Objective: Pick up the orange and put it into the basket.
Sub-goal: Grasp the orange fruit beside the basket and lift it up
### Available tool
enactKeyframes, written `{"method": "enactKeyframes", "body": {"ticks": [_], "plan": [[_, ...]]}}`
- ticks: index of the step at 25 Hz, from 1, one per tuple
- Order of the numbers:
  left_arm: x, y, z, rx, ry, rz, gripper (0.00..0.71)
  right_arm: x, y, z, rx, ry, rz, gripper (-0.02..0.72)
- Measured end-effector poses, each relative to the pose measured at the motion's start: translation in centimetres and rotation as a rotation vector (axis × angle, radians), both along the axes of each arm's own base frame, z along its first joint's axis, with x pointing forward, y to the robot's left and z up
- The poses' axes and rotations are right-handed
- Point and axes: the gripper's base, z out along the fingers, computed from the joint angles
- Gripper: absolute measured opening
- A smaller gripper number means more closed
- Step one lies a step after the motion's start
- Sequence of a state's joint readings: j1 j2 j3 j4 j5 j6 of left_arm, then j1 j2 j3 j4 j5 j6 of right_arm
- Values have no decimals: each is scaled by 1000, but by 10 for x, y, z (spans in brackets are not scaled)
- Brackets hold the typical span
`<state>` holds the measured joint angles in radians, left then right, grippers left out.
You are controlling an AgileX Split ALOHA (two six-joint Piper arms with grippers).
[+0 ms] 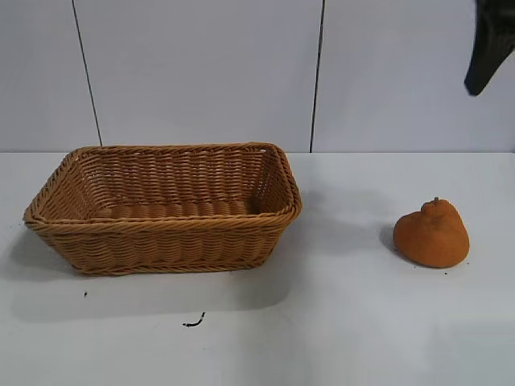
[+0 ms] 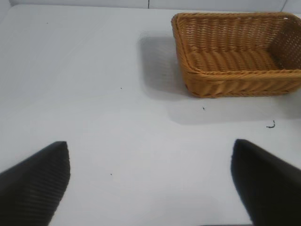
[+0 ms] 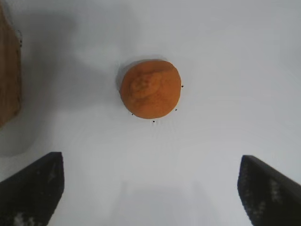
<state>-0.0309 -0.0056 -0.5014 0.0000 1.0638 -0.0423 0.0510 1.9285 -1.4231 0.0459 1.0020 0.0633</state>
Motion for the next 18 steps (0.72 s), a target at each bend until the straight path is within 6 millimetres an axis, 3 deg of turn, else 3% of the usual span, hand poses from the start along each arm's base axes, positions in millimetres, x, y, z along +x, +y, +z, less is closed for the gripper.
{"method": "enactKeyframes", "body": {"ticks": [4,7,10,13,18], "plan": [[0,0,0,0,0,0,666,12,2,-47,7,62,7,694],[0,0,0,0,0,0,666,18,2,-69,5,68,5,694],[0,0,0,0,-1,0,666,19,2,-80,4,79,4,693],[0,0,0,0,-1,0,666,20,2,-82,4,82,4,643],[0,0,0,0,-1,0,666,20,1,-81,-10,88,14,157]]}}
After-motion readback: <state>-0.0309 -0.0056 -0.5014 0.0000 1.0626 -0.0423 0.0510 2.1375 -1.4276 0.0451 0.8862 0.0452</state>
